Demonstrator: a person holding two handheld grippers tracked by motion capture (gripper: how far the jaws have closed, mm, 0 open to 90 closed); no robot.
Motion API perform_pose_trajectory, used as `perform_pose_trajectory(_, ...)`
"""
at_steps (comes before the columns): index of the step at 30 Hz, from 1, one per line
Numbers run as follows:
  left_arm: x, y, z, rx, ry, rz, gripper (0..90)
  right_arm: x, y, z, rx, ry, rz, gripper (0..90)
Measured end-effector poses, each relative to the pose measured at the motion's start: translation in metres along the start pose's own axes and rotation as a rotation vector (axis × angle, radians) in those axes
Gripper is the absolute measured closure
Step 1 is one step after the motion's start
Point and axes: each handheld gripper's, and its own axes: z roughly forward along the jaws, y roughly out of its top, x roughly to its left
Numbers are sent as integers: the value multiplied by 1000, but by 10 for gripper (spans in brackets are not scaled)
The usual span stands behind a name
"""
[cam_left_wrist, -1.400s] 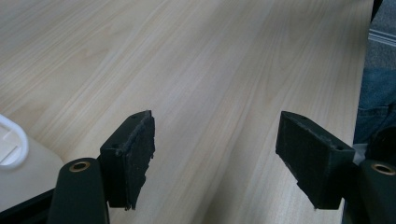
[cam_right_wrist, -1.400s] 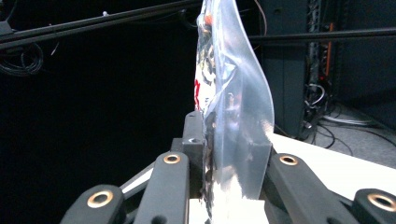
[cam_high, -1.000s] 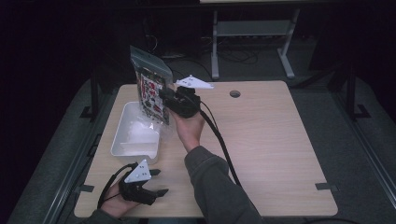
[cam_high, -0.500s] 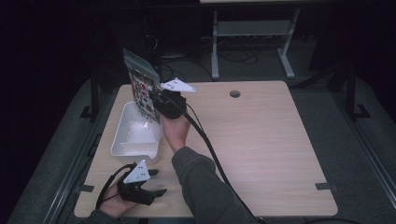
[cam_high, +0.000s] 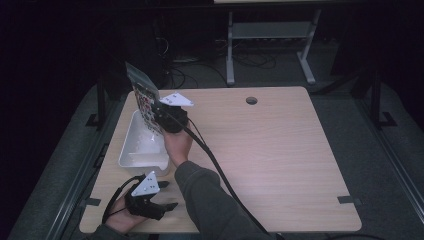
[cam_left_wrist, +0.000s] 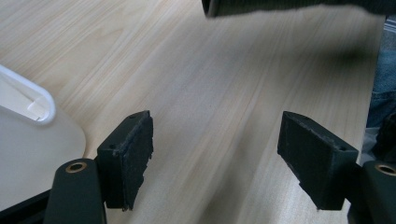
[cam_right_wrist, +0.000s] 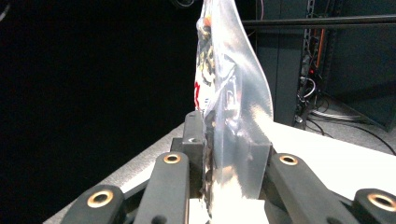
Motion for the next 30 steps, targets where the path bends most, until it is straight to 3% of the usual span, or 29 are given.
perform_pose_trajectory(5, 0, 0, 0, 1, 3, 3, 260, 5, -11, 6, 12, -21, -28, 751)
perform_pose_trajectory(14, -1, 0, 1, 1, 4, 3, 261, 9, -13, 4, 20, -27, 18, 742)
perform_pose_trajectory(21, 0, 0, 0, -1, 5, 2, 261, 13, -15, 6, 18, -59, -2, 748)
perform_pose_trajectory(23, 0, 0, 0, 0, 5, 2, 261, 13, -17, 7, 52, -63, 6, 748)
perform_pose_trajectory(26, 0, 0, 0, 0, 6, 4, 261, 11, -22, 5, 51, -60, 19, 746)
perform_pose_trajectory(30, 0, 0, 0, -1, 6, 2, 262, 9, -24, 0, 71, -53, -7, 738)
